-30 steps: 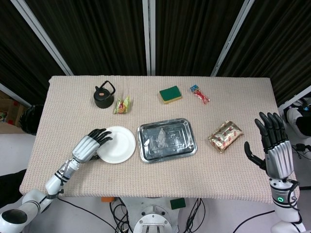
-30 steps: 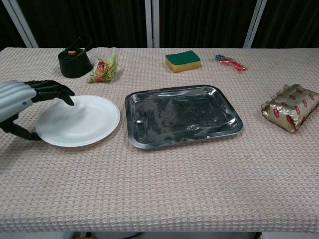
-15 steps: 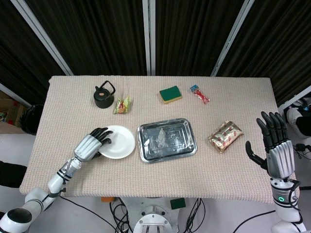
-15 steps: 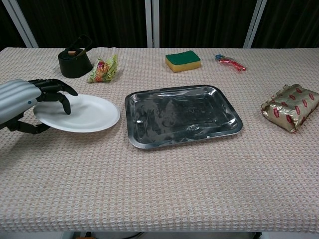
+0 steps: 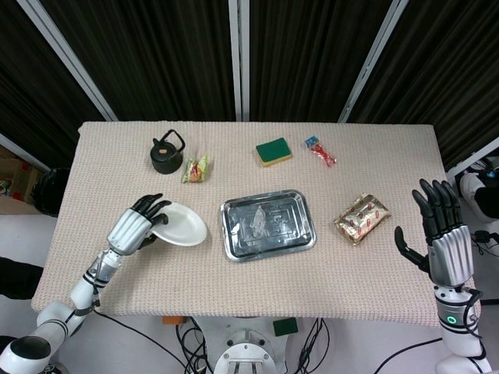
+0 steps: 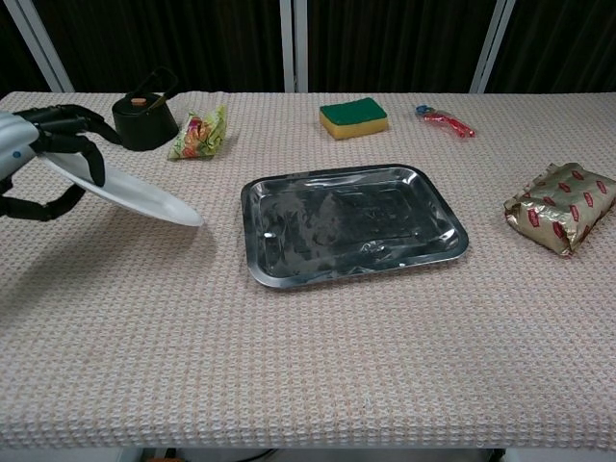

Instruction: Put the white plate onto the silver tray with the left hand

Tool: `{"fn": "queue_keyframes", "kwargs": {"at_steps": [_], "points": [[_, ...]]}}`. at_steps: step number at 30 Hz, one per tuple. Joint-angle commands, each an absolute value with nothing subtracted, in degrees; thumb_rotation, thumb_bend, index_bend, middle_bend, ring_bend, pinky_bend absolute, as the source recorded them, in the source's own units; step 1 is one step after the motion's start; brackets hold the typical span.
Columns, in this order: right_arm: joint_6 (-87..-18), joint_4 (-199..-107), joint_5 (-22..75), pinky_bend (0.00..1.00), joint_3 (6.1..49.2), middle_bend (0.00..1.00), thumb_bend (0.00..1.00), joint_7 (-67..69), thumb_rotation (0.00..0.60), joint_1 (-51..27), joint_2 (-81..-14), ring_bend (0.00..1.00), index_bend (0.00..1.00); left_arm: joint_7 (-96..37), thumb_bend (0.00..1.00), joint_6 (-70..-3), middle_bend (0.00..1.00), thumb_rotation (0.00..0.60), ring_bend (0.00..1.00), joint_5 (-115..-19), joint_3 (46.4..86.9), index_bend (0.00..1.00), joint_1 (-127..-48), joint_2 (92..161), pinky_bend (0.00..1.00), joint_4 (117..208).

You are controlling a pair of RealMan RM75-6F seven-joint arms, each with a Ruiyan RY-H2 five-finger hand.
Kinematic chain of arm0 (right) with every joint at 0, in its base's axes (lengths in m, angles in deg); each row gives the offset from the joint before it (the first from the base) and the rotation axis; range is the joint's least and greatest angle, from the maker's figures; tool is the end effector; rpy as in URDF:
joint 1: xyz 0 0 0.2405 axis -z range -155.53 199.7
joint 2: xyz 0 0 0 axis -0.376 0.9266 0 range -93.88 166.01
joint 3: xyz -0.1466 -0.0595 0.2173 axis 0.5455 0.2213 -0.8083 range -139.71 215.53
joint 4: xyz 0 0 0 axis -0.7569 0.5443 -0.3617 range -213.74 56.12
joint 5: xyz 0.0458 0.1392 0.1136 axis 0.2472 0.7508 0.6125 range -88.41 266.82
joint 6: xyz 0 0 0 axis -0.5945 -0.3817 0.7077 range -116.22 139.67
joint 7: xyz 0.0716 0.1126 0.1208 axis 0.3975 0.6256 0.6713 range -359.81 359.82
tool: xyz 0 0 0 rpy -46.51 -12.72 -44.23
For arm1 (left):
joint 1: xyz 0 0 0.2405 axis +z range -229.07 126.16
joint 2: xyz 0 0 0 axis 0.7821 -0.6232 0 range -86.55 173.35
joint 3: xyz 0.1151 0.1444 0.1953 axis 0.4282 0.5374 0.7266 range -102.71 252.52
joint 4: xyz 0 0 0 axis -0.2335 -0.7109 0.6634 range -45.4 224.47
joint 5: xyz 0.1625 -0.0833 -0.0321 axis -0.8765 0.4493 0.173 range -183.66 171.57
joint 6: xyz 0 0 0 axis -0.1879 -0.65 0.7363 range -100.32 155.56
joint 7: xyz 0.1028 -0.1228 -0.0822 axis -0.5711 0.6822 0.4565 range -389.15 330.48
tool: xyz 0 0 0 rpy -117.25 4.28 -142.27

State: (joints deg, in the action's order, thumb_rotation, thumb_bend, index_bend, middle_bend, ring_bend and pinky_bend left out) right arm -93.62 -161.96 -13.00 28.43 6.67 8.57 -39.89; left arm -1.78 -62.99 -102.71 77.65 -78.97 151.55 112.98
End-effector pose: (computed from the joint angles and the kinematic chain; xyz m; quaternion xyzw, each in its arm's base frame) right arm -0.2164 -0.2480 0.1930 0.5479 -0.1971 0.6508 0.4873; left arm -0.2531 0.3282 0.0113 -0.7126 -0.2338 -0.5174 0.4121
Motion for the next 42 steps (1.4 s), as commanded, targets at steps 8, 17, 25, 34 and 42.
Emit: {"fn": "queue_keyframes", "kwargs": {"at_steps": [8, 17, 25, 34, 42], "points": [[-93.5, -161.8, -13.0, 0.0, 28.4, 0.0, 0.46, 6.7, 0.6, 8.5, -40.2, 0.0, 0.0, 0.7, 0.48, -70.0, 0.27, 0.6, 0.13, -100.8, 74.1, 0.79, -79.9, 149.2, 0.21, 114.7], [-94.0, -161.8, -13.3, 0.0, 28.3, 0.0, 0.46, 6.9, 0.6, 8.5, -40.2, 0.0, 0.0, -5.5, 0.48, -72.8, 0.29, 0.6, 0.13, -103.5, 72.1, 0.81, -87.0, 147.4, 0.21, 125.2], [-94.7, -162.1, -13.2, 0.0, 28.0, 0.0, 0.46, 7.0, 0.6, 8.9, -39.5, 0.0, 0.0, -11.8, 0.49, -66.2, 0.29, 0.6, 0.13, -105.5, 70.8, 0.8, -94.8, 149.4, 0.21, 133.5], [-95.4, -162.6, -12.6, 0.0, 27.4, 0.0, 0.46, 8.3, 0.6, 9.2, -38.3, 0.0, 0.0, -13.1, 0.52, -58.0, 0.3, 0.6, 0.14, -105.2, 70.3, 0.81, -100.6, 157.2, 0.21, 128.8], [-95.6, -162.7, -12.1, 0.0, 27.2, 0.0, 0.46, 8.8, 0.6, 9.5, -37.6, 0.0, 0.0, -11.4, 0.53, -52.1, 0.3, 0.6, 0.14, -103.7, 69.6, 0.81, -104.7, 163.8, 0.21, 119.1]]}}
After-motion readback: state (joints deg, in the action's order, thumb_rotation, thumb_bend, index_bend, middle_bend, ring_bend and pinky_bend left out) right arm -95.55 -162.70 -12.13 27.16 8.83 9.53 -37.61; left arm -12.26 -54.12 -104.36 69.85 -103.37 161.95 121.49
